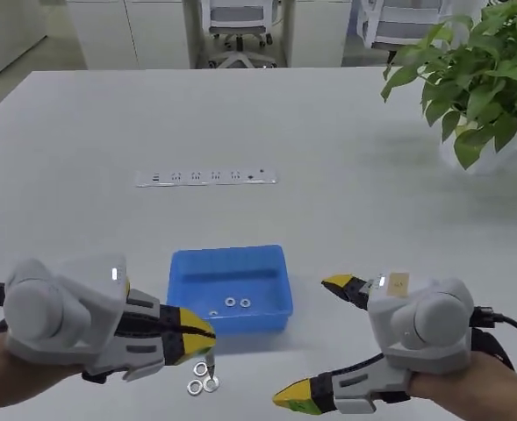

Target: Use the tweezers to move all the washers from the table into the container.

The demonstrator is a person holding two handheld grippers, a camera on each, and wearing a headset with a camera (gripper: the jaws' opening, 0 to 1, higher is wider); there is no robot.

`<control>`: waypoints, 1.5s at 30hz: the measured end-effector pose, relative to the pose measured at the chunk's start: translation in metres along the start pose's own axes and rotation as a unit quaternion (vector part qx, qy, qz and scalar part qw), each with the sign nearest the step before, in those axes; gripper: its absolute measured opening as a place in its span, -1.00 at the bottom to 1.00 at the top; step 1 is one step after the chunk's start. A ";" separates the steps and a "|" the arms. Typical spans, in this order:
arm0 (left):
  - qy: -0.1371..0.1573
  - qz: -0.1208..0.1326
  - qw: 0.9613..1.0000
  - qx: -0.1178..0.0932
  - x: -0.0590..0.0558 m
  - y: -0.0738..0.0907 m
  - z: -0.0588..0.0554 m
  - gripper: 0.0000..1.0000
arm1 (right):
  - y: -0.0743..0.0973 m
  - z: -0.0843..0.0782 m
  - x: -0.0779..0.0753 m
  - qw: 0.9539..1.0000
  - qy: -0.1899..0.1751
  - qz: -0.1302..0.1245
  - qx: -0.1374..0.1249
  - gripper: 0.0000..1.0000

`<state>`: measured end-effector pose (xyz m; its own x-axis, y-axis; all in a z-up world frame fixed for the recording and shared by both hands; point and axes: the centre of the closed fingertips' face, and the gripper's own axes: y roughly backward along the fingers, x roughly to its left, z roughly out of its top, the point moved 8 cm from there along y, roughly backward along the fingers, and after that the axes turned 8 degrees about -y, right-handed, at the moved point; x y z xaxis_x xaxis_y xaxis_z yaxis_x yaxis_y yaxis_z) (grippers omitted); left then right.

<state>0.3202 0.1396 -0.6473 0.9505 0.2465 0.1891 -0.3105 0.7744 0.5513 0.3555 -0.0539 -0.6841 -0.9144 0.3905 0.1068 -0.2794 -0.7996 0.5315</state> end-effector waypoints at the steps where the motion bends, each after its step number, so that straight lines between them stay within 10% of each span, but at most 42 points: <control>1: 0.000 -0.001 1.000 0.000 0.000 0.000 0.000 -0.91 | 0.000 0.000 0.000 1.000 -0.001 0.000 0.000 1.00; 22: -0.019 -0.032 0.999 0.000 0.002 -0.004 -0.002 -0.91 | -0.004 -0.005 0.002 1.000 0.000 0.012 0.002 0.96; 45: -0.031 -0.075 0.997 0.012 0.012 -0.001 -0.007 -0.91 | -0.030 0.005 0.017 0.994 0.058 0.089 -0.003 0.38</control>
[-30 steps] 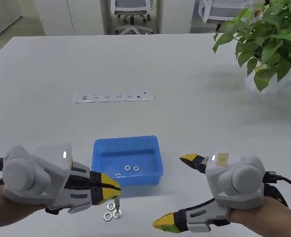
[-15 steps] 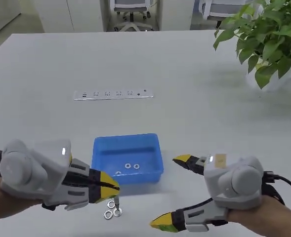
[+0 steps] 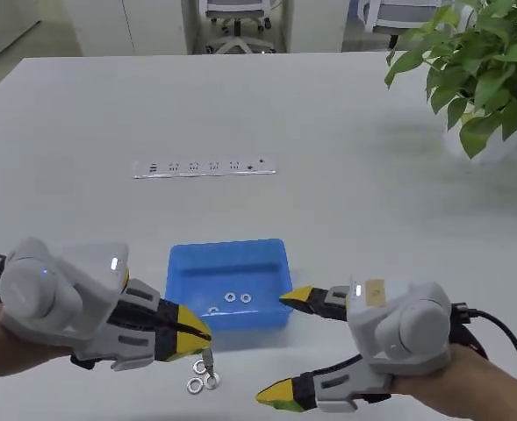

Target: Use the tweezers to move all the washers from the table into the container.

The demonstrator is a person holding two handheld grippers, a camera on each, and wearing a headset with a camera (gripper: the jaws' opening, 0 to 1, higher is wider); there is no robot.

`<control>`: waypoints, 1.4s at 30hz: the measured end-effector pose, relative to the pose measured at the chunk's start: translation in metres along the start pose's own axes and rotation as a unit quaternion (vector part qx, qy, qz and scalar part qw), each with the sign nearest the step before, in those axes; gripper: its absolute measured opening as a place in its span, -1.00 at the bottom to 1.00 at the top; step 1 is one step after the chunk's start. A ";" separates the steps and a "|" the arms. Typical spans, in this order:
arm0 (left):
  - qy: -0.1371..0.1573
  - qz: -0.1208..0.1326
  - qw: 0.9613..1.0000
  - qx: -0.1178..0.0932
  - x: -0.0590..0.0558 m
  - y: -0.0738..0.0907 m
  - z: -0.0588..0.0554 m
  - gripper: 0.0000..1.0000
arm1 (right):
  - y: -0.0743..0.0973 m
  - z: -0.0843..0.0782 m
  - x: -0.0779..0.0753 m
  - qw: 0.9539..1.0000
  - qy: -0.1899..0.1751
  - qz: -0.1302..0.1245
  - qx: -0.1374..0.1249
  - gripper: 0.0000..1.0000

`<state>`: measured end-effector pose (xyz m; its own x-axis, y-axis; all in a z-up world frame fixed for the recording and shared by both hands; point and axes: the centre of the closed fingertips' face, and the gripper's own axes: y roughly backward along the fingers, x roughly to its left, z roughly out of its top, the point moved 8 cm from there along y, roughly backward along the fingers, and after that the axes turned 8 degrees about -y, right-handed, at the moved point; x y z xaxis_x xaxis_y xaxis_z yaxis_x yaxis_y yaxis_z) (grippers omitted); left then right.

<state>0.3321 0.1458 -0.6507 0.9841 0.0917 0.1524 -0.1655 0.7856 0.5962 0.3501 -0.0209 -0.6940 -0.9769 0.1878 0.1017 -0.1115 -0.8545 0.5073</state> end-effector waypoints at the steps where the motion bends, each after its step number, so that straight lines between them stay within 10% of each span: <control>1: -0.001 -0.001 1.000 -0.001 0.000 0.000 0.000 -0.91 | -0.002 0.000 0.000 1.000 0.001 0.004 0.001 0.35; 20: -0.001 -0.011 1.000 -0.004 0.004 -0.002 0.000 -0.91 | -0.043 0.012 0.007 0.996 0.051 0.076 0.012 -0.19; 42: 0.009 -0.009 1.000 -0.010 0.002 -0.002 0.002 -0.91 | -0.073 0.019 0.011 0.990 0.095 0.100 0.029 -0.75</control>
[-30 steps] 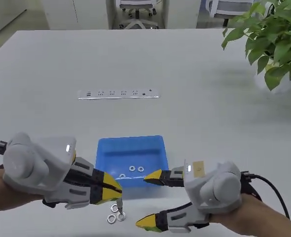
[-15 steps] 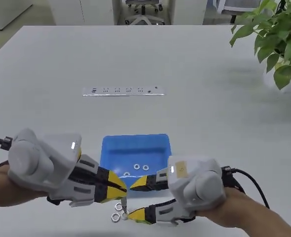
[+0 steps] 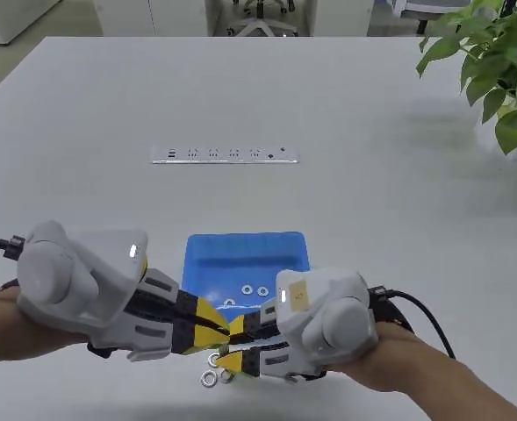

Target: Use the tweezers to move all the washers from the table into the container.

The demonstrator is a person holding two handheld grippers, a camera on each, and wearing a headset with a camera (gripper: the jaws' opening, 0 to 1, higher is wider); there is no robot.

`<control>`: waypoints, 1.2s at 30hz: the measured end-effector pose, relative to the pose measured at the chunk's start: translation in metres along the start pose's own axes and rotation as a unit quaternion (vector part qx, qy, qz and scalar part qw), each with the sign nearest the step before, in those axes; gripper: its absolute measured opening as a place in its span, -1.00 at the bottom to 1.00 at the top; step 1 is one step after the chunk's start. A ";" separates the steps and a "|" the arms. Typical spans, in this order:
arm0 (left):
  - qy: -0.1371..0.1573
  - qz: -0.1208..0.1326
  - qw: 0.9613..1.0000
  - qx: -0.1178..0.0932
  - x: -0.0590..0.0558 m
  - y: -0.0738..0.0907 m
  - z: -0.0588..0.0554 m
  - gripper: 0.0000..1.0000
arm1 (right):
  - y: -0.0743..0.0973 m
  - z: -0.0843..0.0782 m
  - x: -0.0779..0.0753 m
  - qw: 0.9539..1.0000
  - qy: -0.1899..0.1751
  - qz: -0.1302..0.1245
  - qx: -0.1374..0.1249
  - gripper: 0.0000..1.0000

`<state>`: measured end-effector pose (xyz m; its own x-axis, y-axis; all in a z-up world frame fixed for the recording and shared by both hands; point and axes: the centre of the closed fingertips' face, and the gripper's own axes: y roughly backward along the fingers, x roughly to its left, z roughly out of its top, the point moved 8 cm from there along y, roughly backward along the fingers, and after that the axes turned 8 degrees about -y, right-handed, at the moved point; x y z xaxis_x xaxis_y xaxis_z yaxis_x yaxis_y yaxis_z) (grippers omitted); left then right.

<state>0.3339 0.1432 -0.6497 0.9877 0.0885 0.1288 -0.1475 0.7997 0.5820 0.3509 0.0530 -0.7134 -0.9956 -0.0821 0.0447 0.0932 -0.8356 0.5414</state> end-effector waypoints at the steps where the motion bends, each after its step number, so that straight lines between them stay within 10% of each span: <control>1: 0.000 0.000 1.000 0.000 0.000 0.000 0.000 -0.91 | 0.000 0.000 0.000 1.000 0.001 0.001 0.001 -0.76; 36: 0.018 0.010 1.000 0.001 -0.001 0.004 -0.001 -0.89 | 0.001 0.002 0.002 1.000 -0.003 -0.004 0.003 -0.84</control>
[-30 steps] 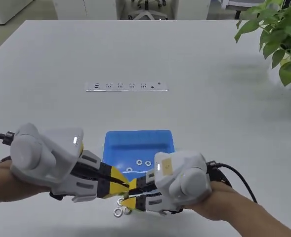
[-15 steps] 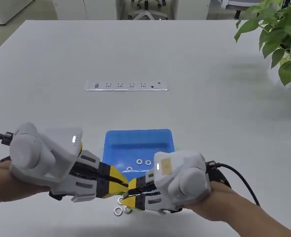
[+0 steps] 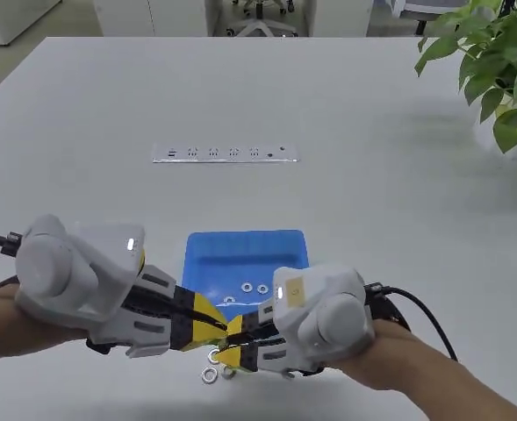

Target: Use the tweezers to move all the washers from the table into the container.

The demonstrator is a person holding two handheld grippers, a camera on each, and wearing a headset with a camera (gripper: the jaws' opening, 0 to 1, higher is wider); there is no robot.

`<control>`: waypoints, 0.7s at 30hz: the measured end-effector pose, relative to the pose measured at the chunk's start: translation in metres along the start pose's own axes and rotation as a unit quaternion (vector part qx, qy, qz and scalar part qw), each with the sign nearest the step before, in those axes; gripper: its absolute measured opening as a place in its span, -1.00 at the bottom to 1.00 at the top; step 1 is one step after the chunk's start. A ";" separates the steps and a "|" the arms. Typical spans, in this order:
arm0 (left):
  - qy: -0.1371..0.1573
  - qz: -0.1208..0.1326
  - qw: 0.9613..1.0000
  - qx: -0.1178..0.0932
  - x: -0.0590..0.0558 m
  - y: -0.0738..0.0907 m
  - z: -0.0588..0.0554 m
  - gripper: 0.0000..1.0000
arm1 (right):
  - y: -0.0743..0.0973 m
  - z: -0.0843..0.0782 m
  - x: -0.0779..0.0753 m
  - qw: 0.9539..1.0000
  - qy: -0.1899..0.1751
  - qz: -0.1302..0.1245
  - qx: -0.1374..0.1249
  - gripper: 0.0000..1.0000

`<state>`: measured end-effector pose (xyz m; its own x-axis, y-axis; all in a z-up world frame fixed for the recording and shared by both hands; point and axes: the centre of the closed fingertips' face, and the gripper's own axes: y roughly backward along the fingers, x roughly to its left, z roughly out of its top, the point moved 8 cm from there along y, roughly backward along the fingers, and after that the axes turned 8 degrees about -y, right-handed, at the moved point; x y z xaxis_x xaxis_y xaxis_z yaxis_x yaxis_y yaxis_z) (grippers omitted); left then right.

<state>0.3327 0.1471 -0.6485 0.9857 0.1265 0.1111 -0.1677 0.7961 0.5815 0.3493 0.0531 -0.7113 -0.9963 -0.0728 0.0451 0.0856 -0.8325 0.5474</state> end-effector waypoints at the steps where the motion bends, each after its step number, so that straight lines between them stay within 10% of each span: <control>1: -0.001 0.000 1.000 0.000 0.000 0.000 0.000 -0.89 | 0.000 0.000 0.000 1.000 0.000 0.000 0.000 -0.84; 21: 0.008 0.017 1.000 -0.016 0.002 0.008 0.004 -0.76 | 0.006 0.008 0.003 1.000 0.003 0.002 -0.001 -0.84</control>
<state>0.3330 0.1512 -0.6410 0.9797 0.1627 0.1174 -0.2006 0.8100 0.5510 0.3467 0.0524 -0.7015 -0.9959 -0.0797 0.0423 0.0899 -0.8327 0.5464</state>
